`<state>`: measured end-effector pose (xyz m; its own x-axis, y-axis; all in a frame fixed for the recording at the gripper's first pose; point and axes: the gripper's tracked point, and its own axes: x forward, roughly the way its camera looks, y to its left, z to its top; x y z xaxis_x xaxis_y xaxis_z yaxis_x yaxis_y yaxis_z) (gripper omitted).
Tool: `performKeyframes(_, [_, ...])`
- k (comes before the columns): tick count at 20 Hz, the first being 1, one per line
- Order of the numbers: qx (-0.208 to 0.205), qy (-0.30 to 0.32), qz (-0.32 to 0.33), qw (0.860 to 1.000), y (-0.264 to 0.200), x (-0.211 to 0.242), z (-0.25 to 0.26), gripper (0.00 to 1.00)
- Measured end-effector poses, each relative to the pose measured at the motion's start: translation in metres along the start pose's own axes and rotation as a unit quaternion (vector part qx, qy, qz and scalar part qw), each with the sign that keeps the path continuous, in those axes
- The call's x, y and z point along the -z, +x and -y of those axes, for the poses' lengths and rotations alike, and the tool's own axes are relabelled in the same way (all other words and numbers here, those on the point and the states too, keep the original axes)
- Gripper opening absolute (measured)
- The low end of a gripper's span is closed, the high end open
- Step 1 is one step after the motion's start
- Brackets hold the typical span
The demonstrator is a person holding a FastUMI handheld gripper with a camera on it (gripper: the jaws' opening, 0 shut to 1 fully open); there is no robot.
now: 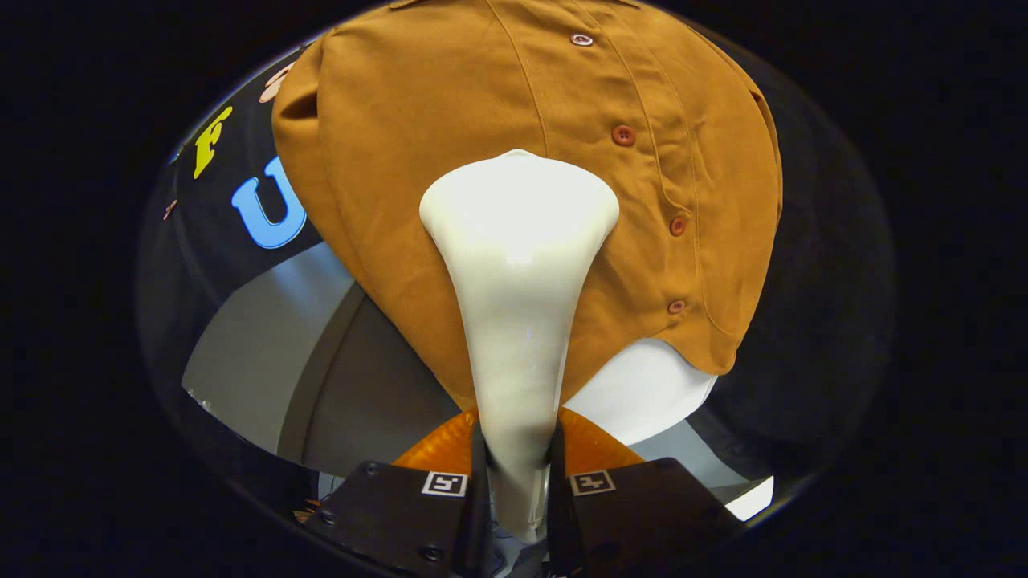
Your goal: Iron the clothes twice with a garment steamer, once on the left side and once on the right side.
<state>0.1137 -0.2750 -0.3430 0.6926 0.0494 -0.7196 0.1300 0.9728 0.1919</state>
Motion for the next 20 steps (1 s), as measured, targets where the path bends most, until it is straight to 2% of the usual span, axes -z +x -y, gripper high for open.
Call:
performKeyframes(6, [0.006, 0.009, -0.038, 0.999, -0.002, 0.028, 0.002, 0.31])
performKeyframes(10, [0.009, 0.016, -0.029, 0.999, -0.016, 0.027, 0.002, 0.31])
performKeyframes(15, [0.022, 0.014, 0.024, 0.999, -0.05, -0.014, 0.008, 0.31])
performKeyframes(20, [0.045, 0.017, 0.109, 0.993, -0.093, -0.083, 0.025, 0.31])
